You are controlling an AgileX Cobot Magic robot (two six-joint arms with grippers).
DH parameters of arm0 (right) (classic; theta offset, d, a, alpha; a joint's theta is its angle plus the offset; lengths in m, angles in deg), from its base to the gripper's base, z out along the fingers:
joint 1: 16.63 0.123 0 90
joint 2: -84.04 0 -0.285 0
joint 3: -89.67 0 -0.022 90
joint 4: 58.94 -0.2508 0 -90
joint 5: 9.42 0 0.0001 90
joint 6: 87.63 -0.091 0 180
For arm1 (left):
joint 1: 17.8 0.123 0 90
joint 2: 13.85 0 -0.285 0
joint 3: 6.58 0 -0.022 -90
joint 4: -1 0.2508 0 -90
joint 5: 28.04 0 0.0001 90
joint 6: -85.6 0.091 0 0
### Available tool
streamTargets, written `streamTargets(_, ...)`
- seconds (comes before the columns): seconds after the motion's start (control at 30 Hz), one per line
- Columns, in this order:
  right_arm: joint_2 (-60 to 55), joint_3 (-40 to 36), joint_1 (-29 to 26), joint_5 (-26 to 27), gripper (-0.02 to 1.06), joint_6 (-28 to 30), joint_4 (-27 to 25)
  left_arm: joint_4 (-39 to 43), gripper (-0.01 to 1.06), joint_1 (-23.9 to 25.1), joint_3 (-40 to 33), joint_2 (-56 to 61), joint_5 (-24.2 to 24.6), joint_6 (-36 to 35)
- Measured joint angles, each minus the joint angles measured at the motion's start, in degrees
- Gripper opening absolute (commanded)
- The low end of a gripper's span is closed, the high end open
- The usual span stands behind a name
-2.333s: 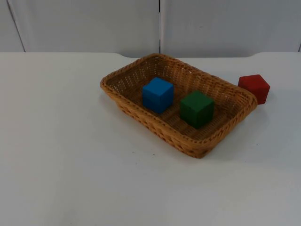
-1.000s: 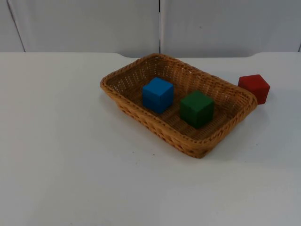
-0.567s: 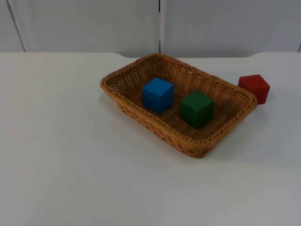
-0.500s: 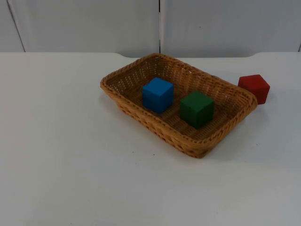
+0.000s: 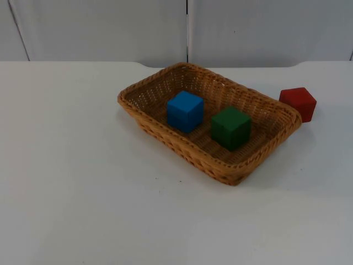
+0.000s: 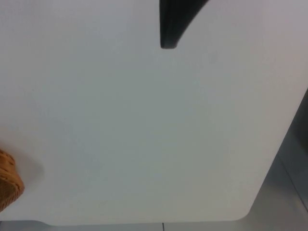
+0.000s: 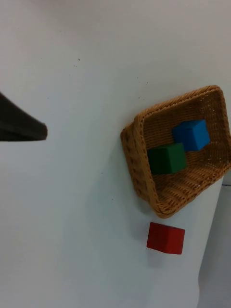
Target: Pick up one cube with each hand and place exactly two cubes into the same basket, leaving the remaining cube outside.
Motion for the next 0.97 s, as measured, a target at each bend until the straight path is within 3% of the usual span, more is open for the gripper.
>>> streamTargets(0.57, 0.0, 0.0, -1.8, 0.0, 1.05, 0.0, 0.0, 0.0, 1.05, 0.0, 0.0, 0.0, 0.0, 0.0)
streamTargets(0.97, 0.0, 0.0, -17.3, 0.1, 1.05, 0.0, 0.0, 0.0, 1.05, 0.0, 0.0, 0.0, 0.0, 0.0)
